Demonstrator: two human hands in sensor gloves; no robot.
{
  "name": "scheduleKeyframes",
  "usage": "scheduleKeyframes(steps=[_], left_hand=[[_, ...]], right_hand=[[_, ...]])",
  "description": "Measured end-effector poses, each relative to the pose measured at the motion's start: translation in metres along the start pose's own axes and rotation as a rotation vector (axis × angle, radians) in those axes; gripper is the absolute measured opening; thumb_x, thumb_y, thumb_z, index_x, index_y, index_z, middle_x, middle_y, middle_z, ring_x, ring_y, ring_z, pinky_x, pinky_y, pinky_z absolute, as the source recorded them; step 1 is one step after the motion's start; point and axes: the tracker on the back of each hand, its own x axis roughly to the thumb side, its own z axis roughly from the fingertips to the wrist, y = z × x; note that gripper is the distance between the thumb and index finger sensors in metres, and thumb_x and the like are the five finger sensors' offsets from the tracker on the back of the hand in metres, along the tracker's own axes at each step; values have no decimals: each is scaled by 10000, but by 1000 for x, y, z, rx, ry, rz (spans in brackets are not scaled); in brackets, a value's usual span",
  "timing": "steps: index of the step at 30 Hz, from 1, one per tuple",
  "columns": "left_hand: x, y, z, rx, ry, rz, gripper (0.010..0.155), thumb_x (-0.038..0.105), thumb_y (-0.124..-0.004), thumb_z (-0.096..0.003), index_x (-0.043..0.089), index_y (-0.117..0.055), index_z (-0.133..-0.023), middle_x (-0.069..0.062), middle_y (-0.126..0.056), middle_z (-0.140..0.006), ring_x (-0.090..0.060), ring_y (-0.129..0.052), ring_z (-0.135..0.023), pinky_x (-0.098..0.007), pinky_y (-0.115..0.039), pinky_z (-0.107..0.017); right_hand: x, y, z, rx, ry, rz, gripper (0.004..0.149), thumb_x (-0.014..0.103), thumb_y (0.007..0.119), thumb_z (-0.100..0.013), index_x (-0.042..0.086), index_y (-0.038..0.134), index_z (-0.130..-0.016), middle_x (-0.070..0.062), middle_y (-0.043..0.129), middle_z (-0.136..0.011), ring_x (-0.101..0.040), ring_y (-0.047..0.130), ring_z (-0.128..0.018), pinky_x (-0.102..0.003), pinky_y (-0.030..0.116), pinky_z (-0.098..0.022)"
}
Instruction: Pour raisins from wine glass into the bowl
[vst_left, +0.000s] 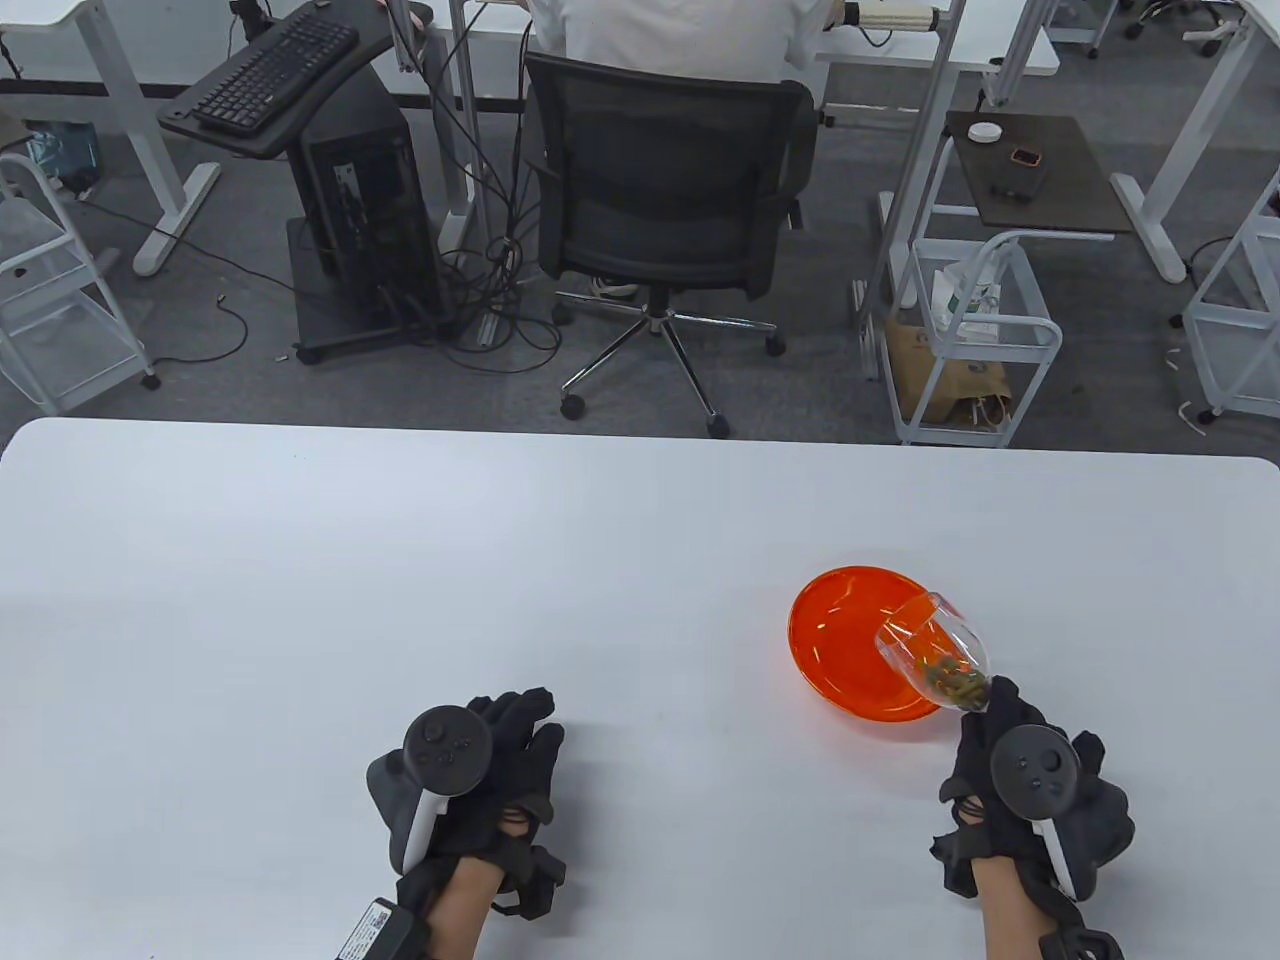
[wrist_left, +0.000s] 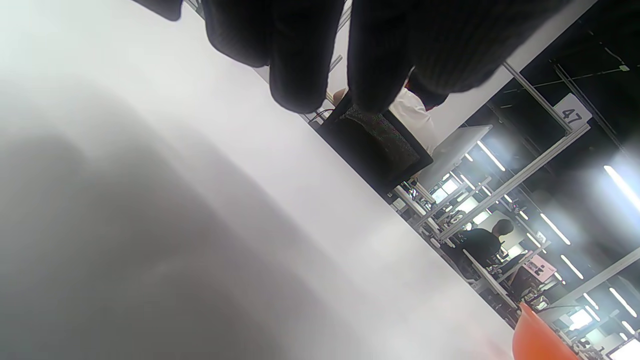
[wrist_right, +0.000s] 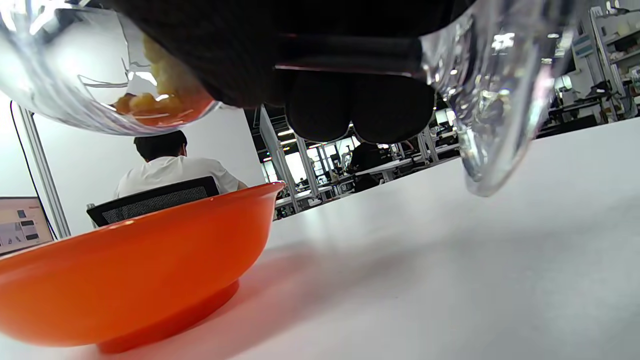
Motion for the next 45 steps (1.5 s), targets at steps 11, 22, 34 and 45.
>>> scheduleKeyframes(steps=[11,22,34,45], left_hand=[[0,-1,1,3,8,-27,650,549,-808,-412,333,-705,-1016,-122,-676,-1146,-395,-474,-1087,-620,-384,-751],[0,-1,1,-4,13,-32,649,550,-805,-414,330,-706,-1016,-123,-668,-1150,-397,-457,-1089,-620,-373,-751],[0,-2,1,-11,17,-39,644,553,-797,-417,331,-710,-1015,-125,-663,-1151,-400,-445,-1089,-620,-360,-750],[-1,-3,1,-14,25,-26,644,555,-791,-420,329,-707,-1017,-125,-651,-1156,-403,-437,-1089,-619,-359,-750]], right_hand=[[8,-2,2,-57,-28,136,483,269,808,-533,125,702,-982,-166,844,-928,-472,838,-775,-724,321,-723],[16,-1,4,-96,-48,267,479,276,813,-531,131,714,-977,-158,855,-917,-472,822,-787,-722,288,-723],[18,-3,6,-137,-63,344,475,280,827,-529,143,726,-973,-152,853,-921,-490,767,-834,-723,231,-719],[22,-4,7,-180,-75,403,472,276,831,-531,151,726,-973,-151,845,-927,-501,724,-863,-731,199,-711]])
